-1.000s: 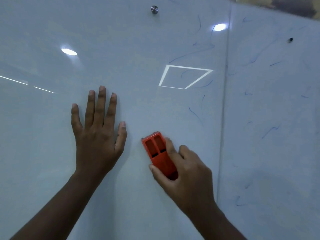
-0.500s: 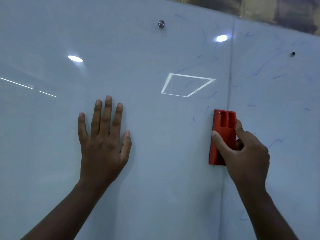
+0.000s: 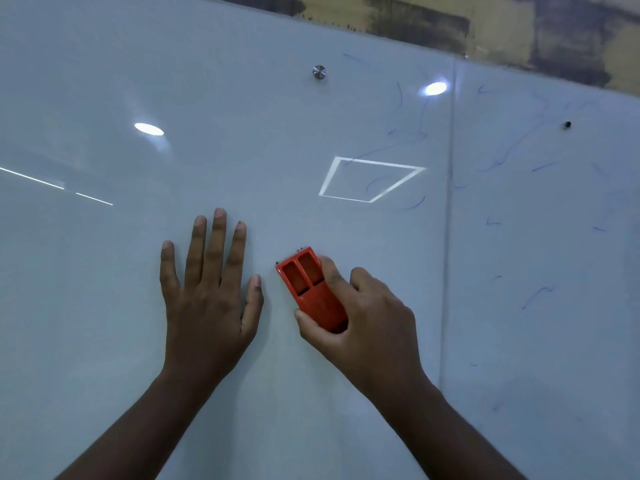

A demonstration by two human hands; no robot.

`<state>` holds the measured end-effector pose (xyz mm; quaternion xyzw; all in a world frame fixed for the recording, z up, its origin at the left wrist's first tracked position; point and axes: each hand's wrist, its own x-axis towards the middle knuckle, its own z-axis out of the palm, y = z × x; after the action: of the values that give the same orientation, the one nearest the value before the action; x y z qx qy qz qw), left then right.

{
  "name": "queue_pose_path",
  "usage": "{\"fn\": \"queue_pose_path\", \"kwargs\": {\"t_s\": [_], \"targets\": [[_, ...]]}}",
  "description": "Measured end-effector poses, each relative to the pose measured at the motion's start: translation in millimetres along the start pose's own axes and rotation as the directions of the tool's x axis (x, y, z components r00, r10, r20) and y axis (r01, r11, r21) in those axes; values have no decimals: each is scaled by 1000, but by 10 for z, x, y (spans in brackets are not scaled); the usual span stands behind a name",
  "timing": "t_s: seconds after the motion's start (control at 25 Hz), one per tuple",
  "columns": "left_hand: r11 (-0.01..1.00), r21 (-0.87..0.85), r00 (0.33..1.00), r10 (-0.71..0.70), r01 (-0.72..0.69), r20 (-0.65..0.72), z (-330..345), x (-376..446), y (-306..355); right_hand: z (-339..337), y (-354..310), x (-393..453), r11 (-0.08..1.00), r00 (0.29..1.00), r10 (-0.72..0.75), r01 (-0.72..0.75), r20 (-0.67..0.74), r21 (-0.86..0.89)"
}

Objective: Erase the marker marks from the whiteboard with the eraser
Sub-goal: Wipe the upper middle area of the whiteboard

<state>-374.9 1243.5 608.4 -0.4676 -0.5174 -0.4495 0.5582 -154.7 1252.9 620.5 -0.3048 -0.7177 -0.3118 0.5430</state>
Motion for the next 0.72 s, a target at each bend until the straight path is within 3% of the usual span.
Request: {"fn": "queue_pose_path", "kwargs": {"t_s": [0.16, 0.28, 0.48, 0.72], "targets": [[998, 35, 998, 56, -56, -19, -39, 84, -63, -93, 161, 158, 1000, 1000, 5, -5, -17, -22], [990, 24, 989, 142, -141, -37, -46, 240, -162, -232, 453, 367, 990, 987, 142, -143, -77, -7], [977, 20, 975, 212, -211, -71, -10, 651, -317, -430, 1001, 432, 909, 894, 415, -402, -168, 109], [986, 9, 981, 169, -169, -98, 75, 1328, -312, -263, 861, 671, 861, 802, 508, -471, -314, 191]]}}
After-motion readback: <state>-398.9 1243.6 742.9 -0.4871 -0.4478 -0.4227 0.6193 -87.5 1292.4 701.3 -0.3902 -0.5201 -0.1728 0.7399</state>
